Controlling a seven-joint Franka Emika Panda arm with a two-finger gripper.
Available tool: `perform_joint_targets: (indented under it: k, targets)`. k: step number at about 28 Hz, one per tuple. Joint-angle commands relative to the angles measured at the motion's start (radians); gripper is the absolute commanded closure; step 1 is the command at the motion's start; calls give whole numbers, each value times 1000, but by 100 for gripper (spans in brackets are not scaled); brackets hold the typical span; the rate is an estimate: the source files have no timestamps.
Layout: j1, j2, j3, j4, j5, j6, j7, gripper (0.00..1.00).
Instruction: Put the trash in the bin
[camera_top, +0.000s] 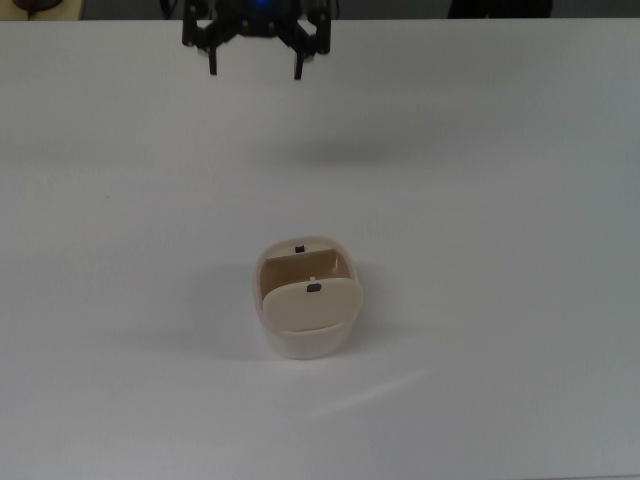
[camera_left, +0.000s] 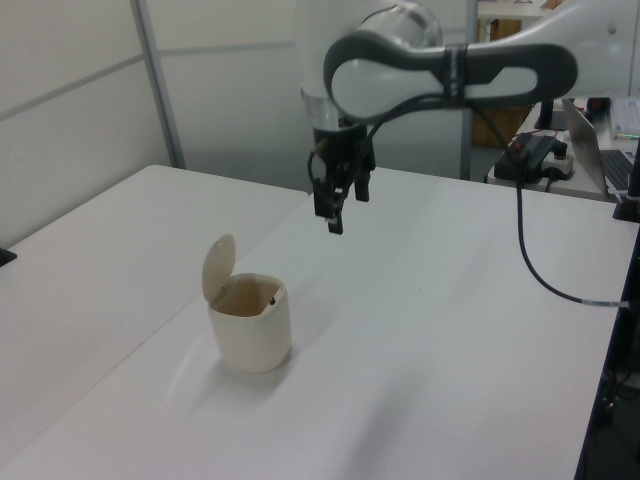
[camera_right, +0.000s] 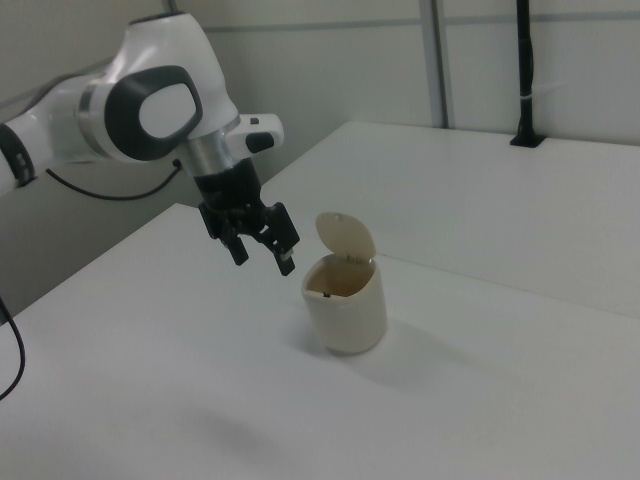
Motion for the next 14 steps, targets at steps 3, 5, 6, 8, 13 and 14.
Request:
perform_joint_targets:
  k: [3,5,6,8,13,14]
  targets:
    - [-28,-58,-12,-16,51,-25,-14,0]
    - [-44,-67,-13,-14,54,-33,-14,0]
    - [-61,-69,-15,-14,68,-39,-17,0]
    - [-66,-70,-17,-13,82,-50,-26,0]
    - [-64,-69,-15,-13,83,-60,-31,0]
    - [-64,-69,-15,-13,83,-60,-31,0]
